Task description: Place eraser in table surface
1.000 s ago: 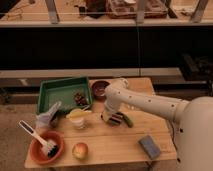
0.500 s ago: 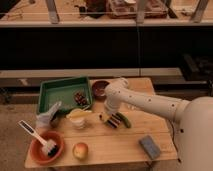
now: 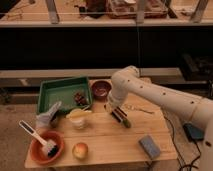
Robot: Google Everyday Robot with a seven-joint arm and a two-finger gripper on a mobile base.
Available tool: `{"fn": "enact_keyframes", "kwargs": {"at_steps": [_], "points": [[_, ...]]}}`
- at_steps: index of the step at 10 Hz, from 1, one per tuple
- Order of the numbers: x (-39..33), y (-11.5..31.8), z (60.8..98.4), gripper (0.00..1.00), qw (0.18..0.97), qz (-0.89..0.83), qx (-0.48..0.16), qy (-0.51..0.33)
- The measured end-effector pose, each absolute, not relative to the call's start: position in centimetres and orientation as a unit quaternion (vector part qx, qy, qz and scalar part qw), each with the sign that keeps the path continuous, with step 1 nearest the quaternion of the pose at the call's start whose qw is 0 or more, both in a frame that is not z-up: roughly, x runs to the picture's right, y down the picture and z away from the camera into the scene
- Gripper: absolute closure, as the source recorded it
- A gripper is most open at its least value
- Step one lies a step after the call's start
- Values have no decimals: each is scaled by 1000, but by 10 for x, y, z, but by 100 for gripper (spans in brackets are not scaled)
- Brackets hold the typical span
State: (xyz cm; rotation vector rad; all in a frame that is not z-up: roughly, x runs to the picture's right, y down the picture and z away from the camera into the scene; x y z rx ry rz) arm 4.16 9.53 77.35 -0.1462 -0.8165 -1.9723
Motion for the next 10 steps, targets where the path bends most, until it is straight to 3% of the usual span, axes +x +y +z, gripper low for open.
{"fn": "enact_keyframes", "kwargs": {"at_steps": [2,5,10], "points": [[50,67,724,100,506,-798,-59,-322],[50,44,686,100,520,-790,-58,-319],[13,65,702,100,517,-784,-76,-336]]}}
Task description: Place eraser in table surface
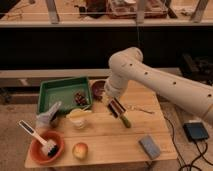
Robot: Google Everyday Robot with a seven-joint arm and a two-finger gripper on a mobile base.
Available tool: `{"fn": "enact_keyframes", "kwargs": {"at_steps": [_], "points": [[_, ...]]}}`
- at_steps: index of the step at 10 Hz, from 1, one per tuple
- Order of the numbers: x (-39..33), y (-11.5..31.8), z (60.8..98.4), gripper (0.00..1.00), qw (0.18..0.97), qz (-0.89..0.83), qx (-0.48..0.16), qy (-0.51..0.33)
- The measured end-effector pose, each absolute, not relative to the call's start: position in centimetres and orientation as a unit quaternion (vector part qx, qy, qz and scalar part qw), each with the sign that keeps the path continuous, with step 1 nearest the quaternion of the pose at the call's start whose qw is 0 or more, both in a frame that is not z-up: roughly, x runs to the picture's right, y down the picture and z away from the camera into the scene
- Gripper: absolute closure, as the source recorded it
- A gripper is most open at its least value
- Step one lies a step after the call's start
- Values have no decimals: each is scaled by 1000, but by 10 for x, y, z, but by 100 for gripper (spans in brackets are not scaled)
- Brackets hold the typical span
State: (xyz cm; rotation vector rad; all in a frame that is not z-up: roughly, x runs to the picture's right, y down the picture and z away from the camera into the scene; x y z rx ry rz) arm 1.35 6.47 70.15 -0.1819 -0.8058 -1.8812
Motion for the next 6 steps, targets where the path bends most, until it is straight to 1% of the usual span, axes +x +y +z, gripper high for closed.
{"fn": "enact_keyframes", "kwargs": {"at_steps": [4,6], "points": [[-22,133,775,100,528,-768,-105,-348],[-31,154,801,100,536,-760,-114,-351]]}}
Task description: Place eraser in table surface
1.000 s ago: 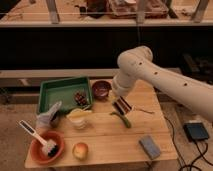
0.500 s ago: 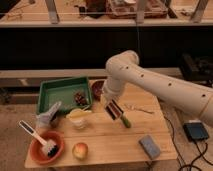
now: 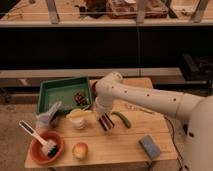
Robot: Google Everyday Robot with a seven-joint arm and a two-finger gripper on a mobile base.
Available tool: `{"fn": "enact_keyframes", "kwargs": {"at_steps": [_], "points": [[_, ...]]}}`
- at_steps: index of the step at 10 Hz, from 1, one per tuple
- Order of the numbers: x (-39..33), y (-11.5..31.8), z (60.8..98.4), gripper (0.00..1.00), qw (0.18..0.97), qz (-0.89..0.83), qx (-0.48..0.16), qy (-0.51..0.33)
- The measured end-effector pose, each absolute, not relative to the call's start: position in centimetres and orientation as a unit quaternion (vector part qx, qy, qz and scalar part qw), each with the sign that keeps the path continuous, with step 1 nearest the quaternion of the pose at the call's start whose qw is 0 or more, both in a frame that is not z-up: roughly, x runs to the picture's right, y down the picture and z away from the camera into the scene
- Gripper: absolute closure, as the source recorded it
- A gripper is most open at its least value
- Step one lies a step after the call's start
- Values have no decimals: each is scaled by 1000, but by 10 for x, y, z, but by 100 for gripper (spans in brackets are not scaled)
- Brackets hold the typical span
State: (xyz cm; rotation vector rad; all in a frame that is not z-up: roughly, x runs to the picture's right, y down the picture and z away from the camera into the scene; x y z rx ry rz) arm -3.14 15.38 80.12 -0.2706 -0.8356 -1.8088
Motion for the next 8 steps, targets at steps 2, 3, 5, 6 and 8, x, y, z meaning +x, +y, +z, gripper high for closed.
{"fn": "enact_keyframes", "kwargs": {"at_steps": [2,3,5,6,8], "points": [[-37,166,817,92,544,-751,-126,-351],[-37,167,818,84,547,-749,-129,-350],[-37,168,818,62,553,-747,-132,-344],[-36,168,818,54,554,-747,-132,-342],[-30,169,818,32,560,-746,-133,-335]]}}
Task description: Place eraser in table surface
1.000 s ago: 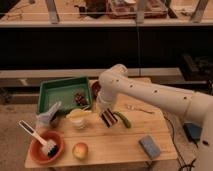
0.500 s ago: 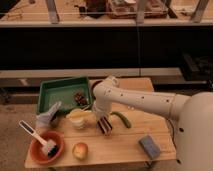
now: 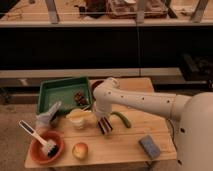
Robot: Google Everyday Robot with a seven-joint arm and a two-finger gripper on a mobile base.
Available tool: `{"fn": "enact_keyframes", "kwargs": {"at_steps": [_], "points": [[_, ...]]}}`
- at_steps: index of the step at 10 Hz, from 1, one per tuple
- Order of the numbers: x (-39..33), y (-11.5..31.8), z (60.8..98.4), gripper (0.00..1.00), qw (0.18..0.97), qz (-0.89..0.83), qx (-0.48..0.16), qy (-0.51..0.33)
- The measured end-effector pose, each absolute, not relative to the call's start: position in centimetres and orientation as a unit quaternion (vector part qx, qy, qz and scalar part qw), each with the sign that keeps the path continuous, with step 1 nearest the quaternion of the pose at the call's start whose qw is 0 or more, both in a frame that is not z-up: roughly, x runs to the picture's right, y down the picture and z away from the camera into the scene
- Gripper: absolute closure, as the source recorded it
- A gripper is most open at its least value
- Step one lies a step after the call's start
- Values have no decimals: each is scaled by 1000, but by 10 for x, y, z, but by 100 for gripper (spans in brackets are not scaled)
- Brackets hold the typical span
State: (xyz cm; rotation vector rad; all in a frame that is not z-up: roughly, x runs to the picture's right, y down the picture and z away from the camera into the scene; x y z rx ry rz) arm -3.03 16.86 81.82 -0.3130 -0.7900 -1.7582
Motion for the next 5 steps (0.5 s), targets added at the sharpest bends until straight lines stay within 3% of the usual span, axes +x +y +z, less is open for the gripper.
{"fn": "enact_keyframes", "kwargs": {"at_steps": [2,5], "points": [[-25,169,819,20,565,-744,-133,-332],[-11,168,820,20,573,-740,-134,-325]]}}
